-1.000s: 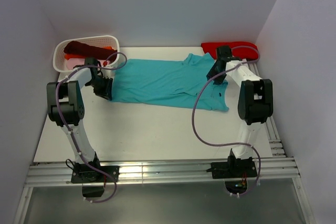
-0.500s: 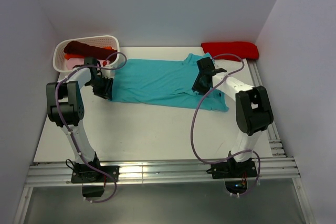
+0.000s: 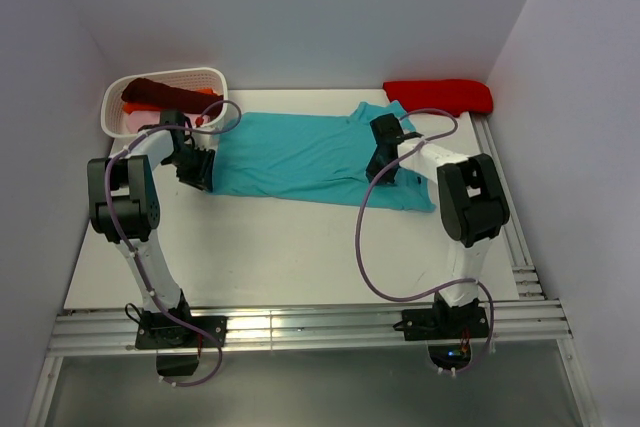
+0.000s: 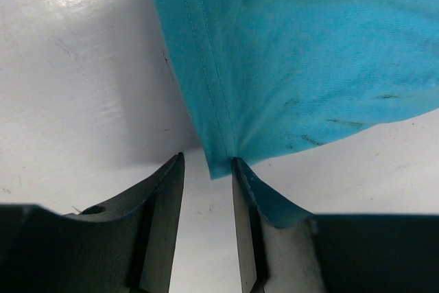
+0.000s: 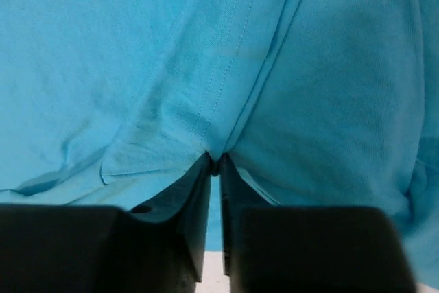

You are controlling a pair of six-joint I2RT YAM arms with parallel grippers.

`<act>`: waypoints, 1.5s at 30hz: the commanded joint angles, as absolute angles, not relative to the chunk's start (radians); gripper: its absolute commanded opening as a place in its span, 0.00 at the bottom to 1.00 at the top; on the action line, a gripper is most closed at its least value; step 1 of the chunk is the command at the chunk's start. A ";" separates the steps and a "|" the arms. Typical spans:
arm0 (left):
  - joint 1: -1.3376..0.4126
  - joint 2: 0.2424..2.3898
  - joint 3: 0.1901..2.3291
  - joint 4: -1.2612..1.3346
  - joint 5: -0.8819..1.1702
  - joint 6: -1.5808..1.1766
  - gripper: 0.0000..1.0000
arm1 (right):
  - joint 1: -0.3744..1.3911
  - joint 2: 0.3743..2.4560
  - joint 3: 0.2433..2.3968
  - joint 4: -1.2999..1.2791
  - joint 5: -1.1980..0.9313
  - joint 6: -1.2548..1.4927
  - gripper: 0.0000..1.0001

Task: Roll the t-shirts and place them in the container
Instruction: Fold the tshirt

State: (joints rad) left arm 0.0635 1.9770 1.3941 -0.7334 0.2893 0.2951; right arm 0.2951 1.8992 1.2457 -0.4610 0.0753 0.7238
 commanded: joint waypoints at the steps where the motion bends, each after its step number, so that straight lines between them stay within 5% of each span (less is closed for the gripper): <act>1: 0.067 1.930 1.390 -0.723 0.281 0.318 0.39 | 0.302 1.887 1.307 -0.459 0.104 0.729 0.13; 23: 0.066 1.948 1.388 -0.715 0.264 0.331 0.31 | 0.270 2.166 1.865 -0.710 0.106 0.661 0.06; 29: 0.066 1.941 1.390 -0.707 0.261 0.331 0.35 | 0.265 2.195 1.861 -0.718 0.106 0.652 0.29; 36: 0.071 1.896 1.378 -0.687 0.291 0.334 0.58 | 0.230 1.979 1.663 -0.660 0.144 0.652 0.55; 45: 0.101 1.879 1.387 -0.733 0.376 0.367 0.65 | 0.170 1.583 1.296 -0.653 0.210 0.638 0.58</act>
State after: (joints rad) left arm 0.0879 1.9305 1.3781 -0.7151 0.3168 0.3355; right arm 0.1864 1.6978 1.3735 -0.6636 0.1570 0.6571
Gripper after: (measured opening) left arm 0.645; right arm 0.580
